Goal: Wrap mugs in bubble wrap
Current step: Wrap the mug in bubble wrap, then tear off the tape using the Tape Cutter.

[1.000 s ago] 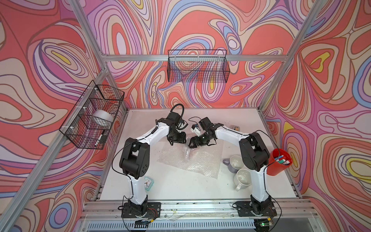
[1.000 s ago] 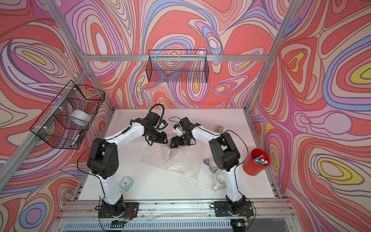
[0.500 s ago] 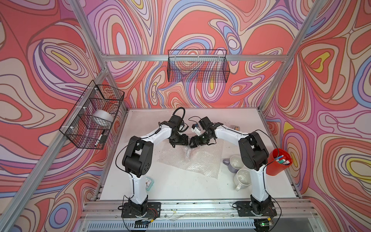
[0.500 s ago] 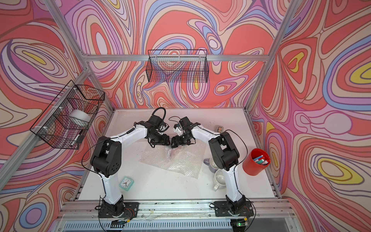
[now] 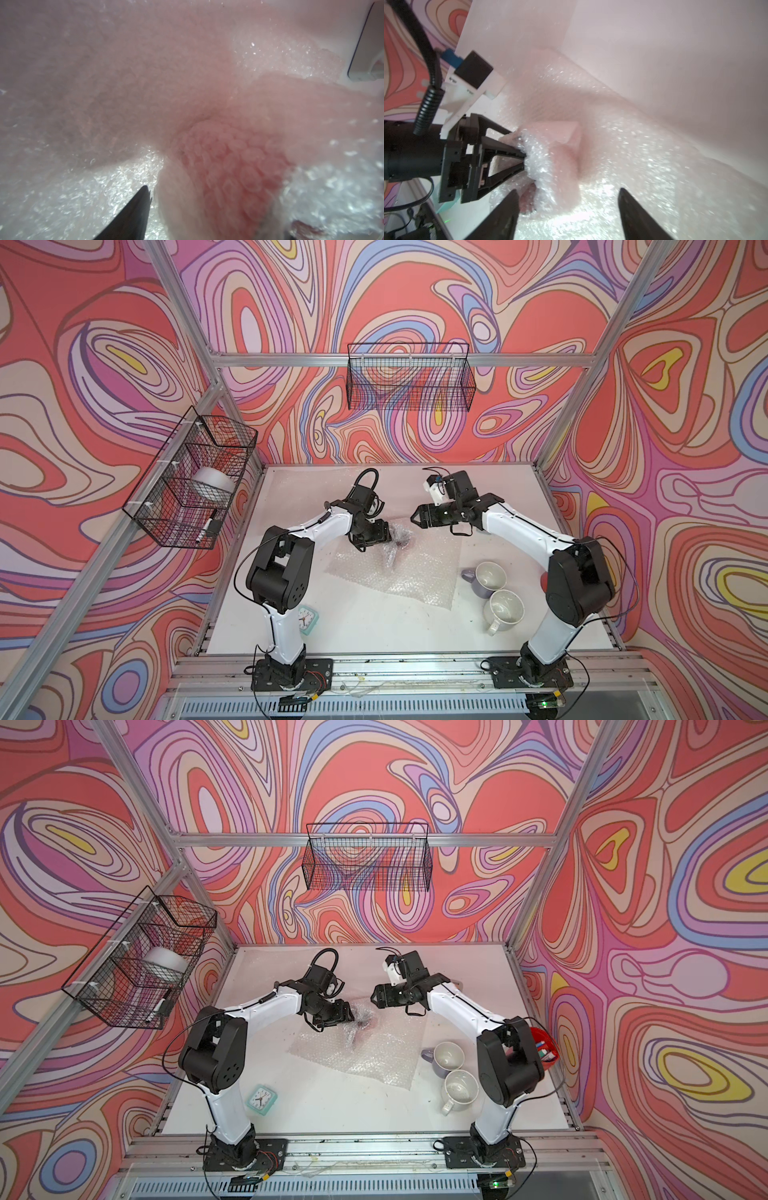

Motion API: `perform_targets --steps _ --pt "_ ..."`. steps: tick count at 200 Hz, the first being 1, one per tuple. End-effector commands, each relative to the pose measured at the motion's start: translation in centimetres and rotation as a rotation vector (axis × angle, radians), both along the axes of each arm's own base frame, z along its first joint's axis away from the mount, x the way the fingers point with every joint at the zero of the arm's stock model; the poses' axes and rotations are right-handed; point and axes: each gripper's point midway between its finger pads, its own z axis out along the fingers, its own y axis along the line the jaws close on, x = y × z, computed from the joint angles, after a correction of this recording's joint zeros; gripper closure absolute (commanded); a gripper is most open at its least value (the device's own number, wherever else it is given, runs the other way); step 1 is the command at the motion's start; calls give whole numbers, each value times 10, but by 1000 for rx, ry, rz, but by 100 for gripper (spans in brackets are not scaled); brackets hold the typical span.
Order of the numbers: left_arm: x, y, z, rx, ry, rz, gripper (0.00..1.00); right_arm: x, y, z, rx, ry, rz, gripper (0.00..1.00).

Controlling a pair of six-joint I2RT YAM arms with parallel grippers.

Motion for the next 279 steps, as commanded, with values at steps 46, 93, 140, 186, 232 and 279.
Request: perform_targets --steps 46,93,140,186,232,279 --pt "-30 4 -30 -55 166 310 49 24 -183 -14 -92 110 -609 51" --pt "-30 -3 -27 -87 158 475 58 45 -218 -29 85 173 -583 57" --pt "-28 -2 -26 -73 138 559 58 49 -231 -55 278 261 -530 60" --pt "-22 -5 -19 -52 127 530 60 51 -232 -70 334 311 -511 63" --pt "-22 -4 -14 -40 119 520 61 52 -231 -83 355 345 -493 63" --pt "-23 -4 -16 -37 124 517 61 54 -227 -90 380 361 -478 63"
